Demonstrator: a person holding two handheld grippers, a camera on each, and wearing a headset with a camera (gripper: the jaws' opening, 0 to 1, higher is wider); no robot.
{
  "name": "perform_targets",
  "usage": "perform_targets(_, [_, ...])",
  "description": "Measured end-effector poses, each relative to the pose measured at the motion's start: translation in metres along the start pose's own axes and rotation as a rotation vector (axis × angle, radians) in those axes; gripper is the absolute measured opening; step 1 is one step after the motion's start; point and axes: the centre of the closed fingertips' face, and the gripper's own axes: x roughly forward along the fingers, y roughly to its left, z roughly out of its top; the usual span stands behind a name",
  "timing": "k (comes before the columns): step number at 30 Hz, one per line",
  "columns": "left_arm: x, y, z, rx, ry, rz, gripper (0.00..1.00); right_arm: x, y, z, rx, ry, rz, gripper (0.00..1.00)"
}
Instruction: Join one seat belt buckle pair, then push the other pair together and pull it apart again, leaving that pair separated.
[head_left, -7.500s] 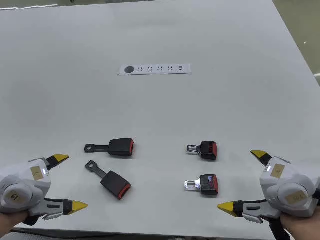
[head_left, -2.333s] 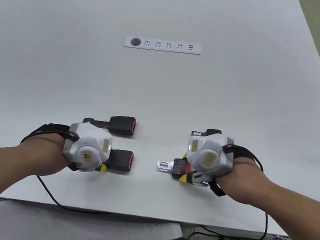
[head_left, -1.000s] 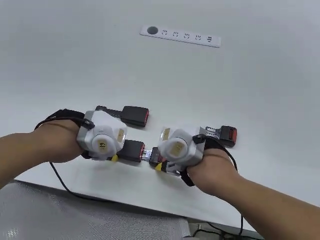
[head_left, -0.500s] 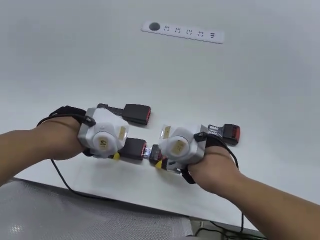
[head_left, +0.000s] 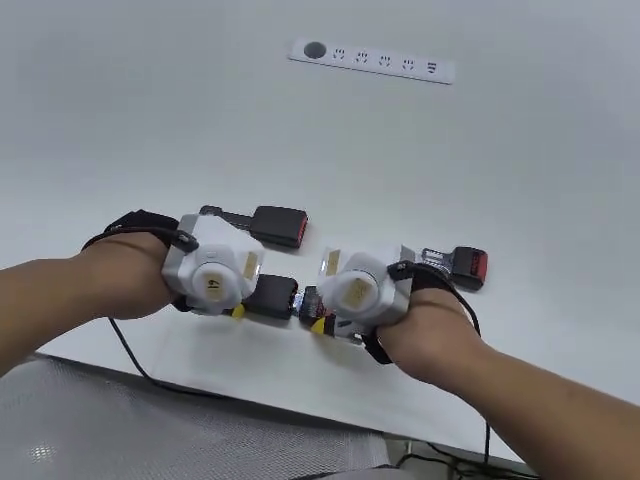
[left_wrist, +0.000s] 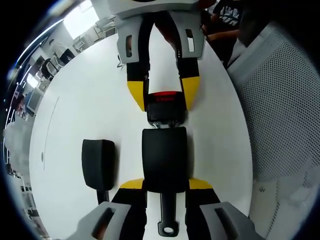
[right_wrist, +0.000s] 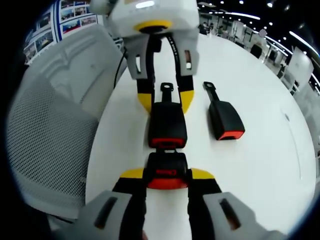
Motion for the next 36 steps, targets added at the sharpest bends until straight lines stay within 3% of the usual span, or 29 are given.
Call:
perform_targets(13, [0.0020,0.0020,-0.0020,0.005,0.015,-0.009,0.29,0.0005,-0.0010,0.0028,-0.004,0.006,0.002,0.29])
perform_targets(19, [0.0013,0.0032,-0.0031,0.008,0.004,-0.014,0.28,-0.0029,-0.0015,-0.0009,-0.018,-0.015,0.017,0.29])
perform_targets(28, [0.0015,0.0050,-0.0036,-0.007,0.002,-0.024,0.27,-0.0014,-0.0014,-0.0011,-0.003,-0.012,0.018,0.30])
perform_targets(36, [0.0013,0.0055,-0.0025,-0.047,0.028,-0.037,0.28,-0.0005,-0.0022,-0.0004,-0.002,-0.023,0.021,0.31])
